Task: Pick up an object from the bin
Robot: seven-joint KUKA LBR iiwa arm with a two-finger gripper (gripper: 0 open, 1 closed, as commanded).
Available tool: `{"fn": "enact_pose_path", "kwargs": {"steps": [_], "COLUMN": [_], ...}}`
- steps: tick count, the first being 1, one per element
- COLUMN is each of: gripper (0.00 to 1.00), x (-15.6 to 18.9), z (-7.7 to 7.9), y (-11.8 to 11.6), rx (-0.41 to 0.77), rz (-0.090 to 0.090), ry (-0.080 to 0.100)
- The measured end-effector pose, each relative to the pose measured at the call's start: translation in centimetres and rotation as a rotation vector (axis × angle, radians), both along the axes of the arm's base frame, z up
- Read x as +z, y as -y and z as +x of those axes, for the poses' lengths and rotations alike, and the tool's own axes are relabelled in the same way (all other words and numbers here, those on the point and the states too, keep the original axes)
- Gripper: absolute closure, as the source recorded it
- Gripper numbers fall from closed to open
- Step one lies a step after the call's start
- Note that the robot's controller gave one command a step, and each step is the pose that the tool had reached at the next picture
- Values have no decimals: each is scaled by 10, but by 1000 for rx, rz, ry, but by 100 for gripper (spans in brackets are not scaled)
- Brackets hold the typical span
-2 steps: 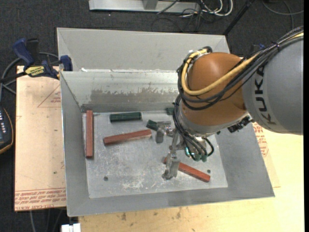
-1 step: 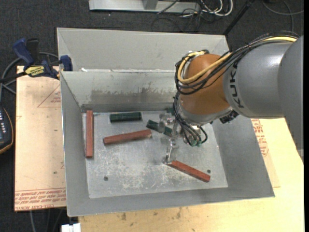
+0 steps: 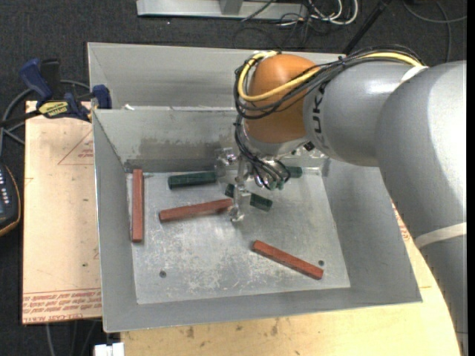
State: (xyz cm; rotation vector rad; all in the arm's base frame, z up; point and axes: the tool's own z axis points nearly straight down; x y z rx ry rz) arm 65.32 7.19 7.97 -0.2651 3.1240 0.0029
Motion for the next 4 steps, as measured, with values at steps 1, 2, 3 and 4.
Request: {"fn": "enact_pose_path", "kwargs": {"steps": [1, 2, 3, 4], "gripper": [0, 0, 100, 100], "x": [35, -9, -7, 133], "z": [-18, -33, -32, 5], "y": [39, 35, 35, -8], "rx": [-140, 39, 38, 147], "rz": [-1, -1, -1, 0], "ry": [-3, -3, -3, 8]}}
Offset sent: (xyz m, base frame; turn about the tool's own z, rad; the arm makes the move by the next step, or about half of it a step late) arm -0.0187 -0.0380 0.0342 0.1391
